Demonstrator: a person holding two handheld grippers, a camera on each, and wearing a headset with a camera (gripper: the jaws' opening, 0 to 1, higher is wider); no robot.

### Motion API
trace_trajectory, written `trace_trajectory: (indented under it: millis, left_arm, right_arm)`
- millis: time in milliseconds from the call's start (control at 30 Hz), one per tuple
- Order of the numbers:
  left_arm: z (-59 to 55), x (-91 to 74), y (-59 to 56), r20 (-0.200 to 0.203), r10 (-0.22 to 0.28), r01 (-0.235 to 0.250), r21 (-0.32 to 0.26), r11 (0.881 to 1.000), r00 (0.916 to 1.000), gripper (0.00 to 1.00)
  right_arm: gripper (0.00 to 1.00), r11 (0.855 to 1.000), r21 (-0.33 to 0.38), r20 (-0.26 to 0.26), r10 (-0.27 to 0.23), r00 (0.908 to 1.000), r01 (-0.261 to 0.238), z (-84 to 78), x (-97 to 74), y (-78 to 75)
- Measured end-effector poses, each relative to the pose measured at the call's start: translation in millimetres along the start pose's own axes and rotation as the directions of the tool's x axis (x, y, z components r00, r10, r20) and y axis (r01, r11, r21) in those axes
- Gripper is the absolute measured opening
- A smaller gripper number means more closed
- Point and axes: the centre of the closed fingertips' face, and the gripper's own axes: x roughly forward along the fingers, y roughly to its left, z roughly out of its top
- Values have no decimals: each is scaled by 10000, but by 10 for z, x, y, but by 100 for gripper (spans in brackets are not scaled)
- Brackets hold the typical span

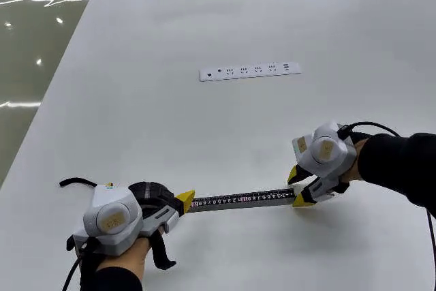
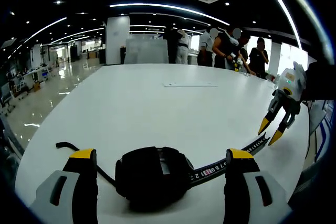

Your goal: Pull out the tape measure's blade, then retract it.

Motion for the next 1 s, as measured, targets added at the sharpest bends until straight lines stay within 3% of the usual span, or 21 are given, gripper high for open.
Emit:
trace_trajectory:
  millis: [100, 367, 533, 767, 900, 1000]
  left_arm:
    - [-16, 3, 9, -54, 8, -8, -60, 10000, 10000, 99]
    - [6, 21, 22, -10, 30, -30, -63, 10000, 10000, 99]
    - [-22, 31, 27, -58, 59, -59, -76, 10000, 10000, 99]
    - [-54, 35, 46, -158, 130, -132, -120, 9998, 9998, 98]
    - [-80, 44, 48, -219, 147, -149, -94, 9998, 9997, 96]
    - [-101, 59, 39, -232, 137, -138, -38, 9999, 9996, 94]
  right_arm:
    - [23, 10000, -7, -103, -31, 9999, 31, -7, 20, 7]
    - [12, 9999, -79, -142, -144, 9998, 143, -47, 25, 1]
    - [12, 9997, -43, -135, -225, 9997, 225, -42, 33, -3]
    - [11, 9984, 432, -522, -331, 9981, 354, -28, 53, 5]
    - [11, 9984, 229, -795, -494, 9956, 514, -24, 61, 19]
    - [10, 9963, 612, -825, -551, 9951, 603, -36, 54, 7]
